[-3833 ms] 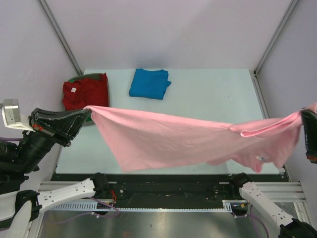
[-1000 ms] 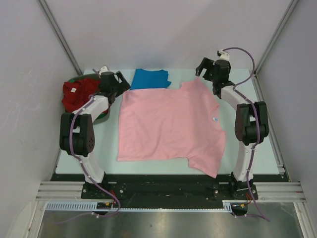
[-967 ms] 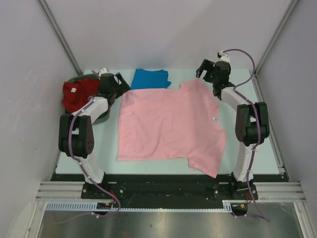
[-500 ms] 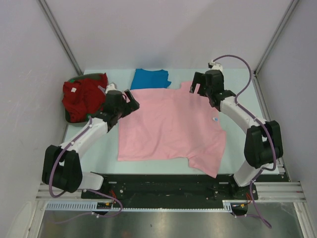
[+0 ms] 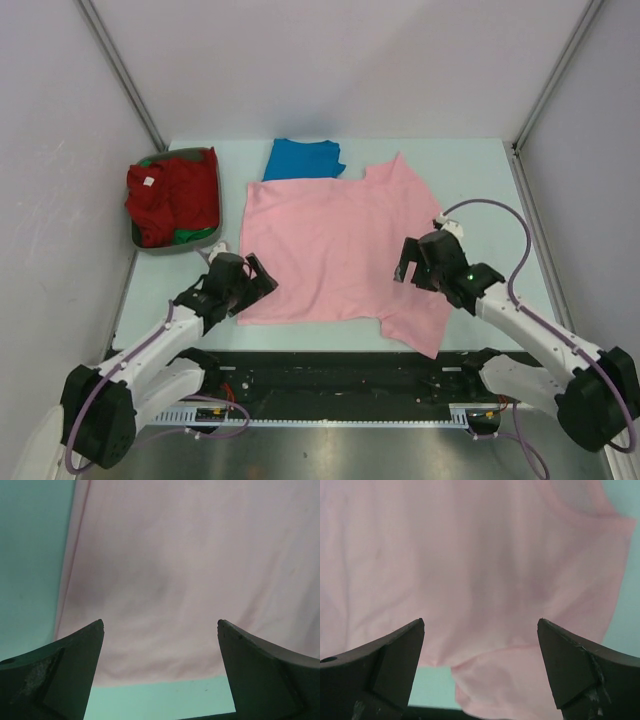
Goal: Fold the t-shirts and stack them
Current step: Flatten the tshirt out
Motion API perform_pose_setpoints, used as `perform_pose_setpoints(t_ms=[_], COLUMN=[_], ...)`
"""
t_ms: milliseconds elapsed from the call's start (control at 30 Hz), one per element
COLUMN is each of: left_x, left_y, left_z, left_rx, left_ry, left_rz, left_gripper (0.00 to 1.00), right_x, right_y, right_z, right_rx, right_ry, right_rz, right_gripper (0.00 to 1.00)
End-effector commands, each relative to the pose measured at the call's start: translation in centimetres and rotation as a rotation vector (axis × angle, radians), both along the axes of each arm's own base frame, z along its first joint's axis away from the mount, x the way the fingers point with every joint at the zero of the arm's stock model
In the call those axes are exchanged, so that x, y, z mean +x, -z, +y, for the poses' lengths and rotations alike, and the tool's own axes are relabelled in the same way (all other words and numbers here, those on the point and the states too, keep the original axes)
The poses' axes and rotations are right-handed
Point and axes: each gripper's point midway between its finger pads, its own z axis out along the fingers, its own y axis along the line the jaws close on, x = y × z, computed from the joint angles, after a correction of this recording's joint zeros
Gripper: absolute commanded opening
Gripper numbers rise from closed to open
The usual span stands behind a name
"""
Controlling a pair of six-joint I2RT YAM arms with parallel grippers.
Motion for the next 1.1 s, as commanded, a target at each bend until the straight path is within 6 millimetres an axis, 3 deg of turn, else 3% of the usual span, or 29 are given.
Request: perform_pose_setpoints(t_ms=[0, 167, 367, 633, 733, 1067], left_x=[-2.3, -4.4, -6.6, -8.3, -8.1, -6.7], left_y=[1.5, 2.0, 1.1, 2.9, 3.0, 4.6], left_z=[0.6, 2.1, 4.4, 4.6, 4.7, 4.2], left_rx=[-0.047, -0.047, -0.006, -0.005, 0.004, 0.029], left_ry=[-0.131, -0.235, -0.315, -0.337, -0.344, -0.347], left_rz=[0.083, 0.132, 0.143, 0.224, 0.223, 0.240], left_gripper=[1.00, 1.00, 1.00, 0.99, 0.97, 0.66], right_x=[-3.2, -4.9, -5.7, -5.9, -6.0, -6.8], right_y=[0.2, -0.3, -0.7, -0.9, -1.2, -2.2], right_z=[0.7, 1.3, 2.3, 2.9, 2.8, 1.9], right_rx=[0.044, 0.053, 0.059, 0.062, 0.062, 0.078], right_ry=[0.053, 0.039, -0.005, -0.033, -0.039, -0.036], right_rz=[-0.002, -0.025, -0.037, -0.053, -0.063, -0.084], right_gripper=[1.00, 1.00, 1.00, 1.00, 1.00, 1.00])
